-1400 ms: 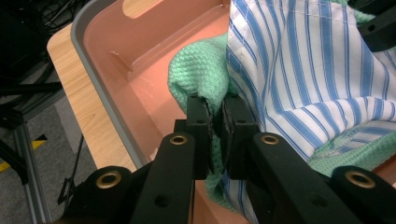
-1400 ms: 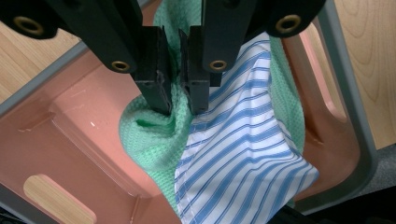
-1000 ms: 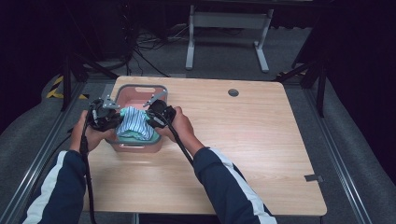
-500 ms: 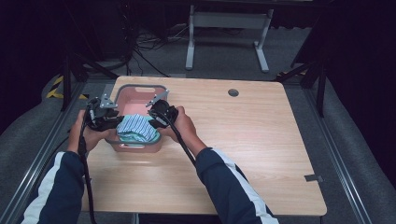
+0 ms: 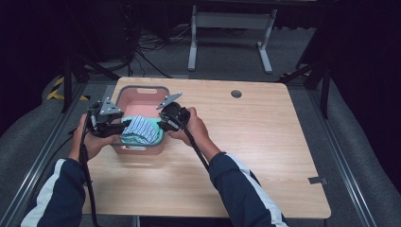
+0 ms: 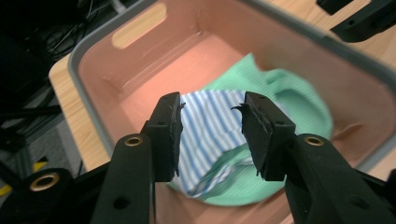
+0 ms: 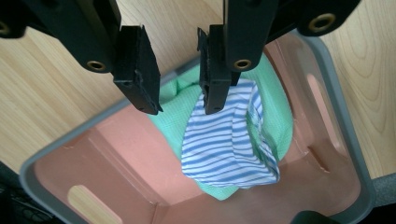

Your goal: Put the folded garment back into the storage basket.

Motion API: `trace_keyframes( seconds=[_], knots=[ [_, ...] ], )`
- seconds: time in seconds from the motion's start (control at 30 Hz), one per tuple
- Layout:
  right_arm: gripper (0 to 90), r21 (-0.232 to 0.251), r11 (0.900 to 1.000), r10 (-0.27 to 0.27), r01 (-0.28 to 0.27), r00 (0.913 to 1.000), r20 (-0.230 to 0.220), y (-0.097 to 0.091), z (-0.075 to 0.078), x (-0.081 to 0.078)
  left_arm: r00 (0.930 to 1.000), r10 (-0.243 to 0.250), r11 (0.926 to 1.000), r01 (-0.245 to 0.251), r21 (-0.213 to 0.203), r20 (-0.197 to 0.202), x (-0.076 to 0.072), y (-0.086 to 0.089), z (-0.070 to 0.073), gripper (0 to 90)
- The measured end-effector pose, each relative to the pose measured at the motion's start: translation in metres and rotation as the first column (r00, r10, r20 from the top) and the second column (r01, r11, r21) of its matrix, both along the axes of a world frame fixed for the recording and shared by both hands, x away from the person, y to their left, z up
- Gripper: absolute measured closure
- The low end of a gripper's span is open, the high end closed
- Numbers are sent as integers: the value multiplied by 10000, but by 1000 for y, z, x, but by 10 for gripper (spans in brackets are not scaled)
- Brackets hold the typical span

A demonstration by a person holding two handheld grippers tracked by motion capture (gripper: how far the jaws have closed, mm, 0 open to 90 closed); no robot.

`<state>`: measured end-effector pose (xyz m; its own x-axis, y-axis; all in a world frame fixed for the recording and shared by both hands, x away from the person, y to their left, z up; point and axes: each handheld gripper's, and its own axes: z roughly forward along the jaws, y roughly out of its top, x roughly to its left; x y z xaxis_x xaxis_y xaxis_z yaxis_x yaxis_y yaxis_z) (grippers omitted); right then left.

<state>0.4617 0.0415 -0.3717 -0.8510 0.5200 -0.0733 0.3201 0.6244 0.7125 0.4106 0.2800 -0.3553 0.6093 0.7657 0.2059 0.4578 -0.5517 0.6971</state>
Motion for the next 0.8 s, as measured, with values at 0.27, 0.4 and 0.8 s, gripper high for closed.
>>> trace_keyframes(
  seconds=[0.27, 0.4, 0.8],
  knots=[
    [584, -285, 9996, -37, 47, 9994, 353, -20, 5, -7, 9987, -488, 9988, 489, -82, 150, -14, -18, 3, 473],
    [518, -596, 9982, -49, 89, 9977, 674, -32, 7, -12, 9978, -658, 9978, 660, -115, 124, -19, -29, 1, 431],
    [427, -1163, 9915, -472, 590, 9937, 1019, -76, 5, -23, 9946, -1000, 9945, 1008, -298, 284, -34, -50, -2, 331]
  ],
)
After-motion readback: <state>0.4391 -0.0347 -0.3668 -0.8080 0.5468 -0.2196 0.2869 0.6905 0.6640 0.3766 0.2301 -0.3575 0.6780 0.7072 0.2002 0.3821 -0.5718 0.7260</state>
